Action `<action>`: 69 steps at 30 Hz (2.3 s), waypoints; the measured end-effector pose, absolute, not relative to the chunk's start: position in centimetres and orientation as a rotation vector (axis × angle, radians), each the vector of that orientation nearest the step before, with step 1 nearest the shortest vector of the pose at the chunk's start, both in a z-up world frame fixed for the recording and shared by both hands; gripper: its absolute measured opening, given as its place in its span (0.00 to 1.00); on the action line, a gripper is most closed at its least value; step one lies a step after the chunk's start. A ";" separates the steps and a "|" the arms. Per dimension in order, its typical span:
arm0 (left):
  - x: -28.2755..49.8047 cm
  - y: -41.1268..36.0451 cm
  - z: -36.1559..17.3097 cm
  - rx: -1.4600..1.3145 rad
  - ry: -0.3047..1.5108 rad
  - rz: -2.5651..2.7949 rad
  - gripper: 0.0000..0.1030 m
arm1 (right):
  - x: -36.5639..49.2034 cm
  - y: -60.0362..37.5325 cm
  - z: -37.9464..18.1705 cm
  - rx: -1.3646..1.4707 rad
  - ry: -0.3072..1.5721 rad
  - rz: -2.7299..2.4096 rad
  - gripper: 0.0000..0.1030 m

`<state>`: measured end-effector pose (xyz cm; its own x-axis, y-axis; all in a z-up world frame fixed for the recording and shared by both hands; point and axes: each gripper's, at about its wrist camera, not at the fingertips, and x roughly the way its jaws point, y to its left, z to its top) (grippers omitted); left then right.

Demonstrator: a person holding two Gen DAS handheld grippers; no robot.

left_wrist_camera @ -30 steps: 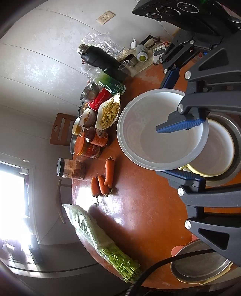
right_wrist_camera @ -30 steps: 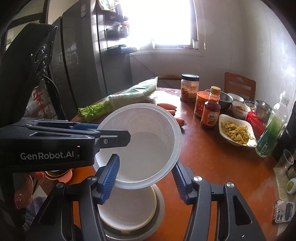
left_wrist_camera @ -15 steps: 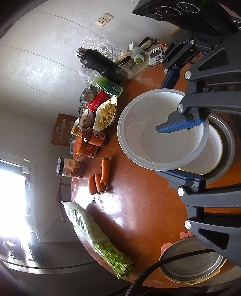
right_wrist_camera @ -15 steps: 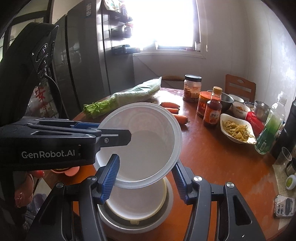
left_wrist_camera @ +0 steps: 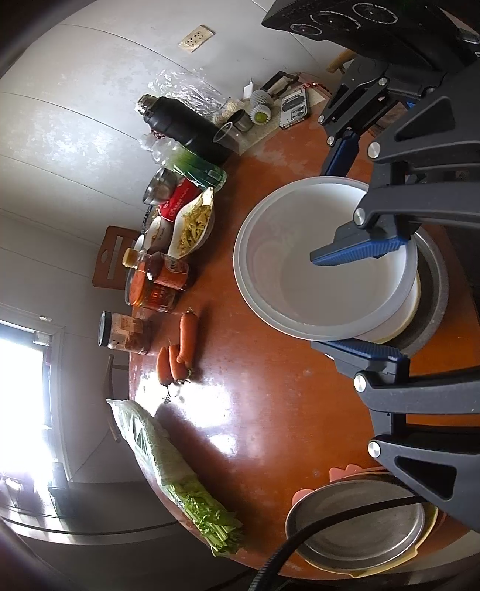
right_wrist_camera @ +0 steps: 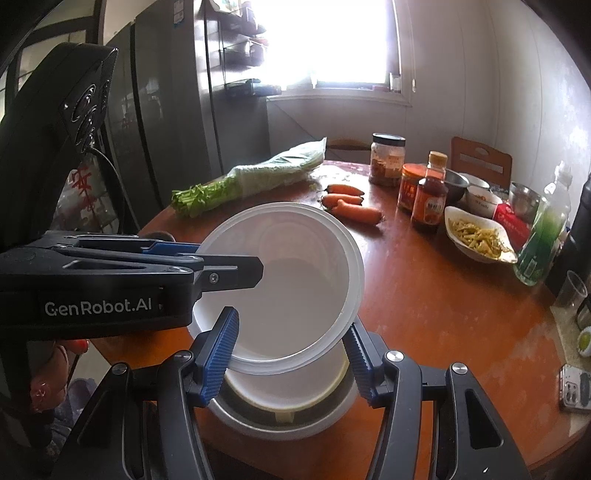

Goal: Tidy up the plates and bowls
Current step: 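Lift the red-and-white bowl with the left gripper over the yellow bowl, then lower the red-and-white bowl into the yellow bowl and open the left gripper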

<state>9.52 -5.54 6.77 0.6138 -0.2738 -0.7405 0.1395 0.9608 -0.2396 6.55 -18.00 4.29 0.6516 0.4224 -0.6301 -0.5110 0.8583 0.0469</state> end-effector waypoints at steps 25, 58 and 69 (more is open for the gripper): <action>10.0 -6.4 3.8 -0.160 0.927 -0.246 0.37 | 6.7 -18.6 1.1 -0.120 0.747 0.526 0.57; 10.7 -6.7 1.9 -0.129 0.966 -0.252 0.37 | 7.3 -18.6 -0.6 -0.137 0.780 0.513 0.57; 10.6 -6.6 1.6 -0.133 0.971 -0.257 0.38 | 7.4 -18.7 -0.5 -0.123 0.786 0.514 0.57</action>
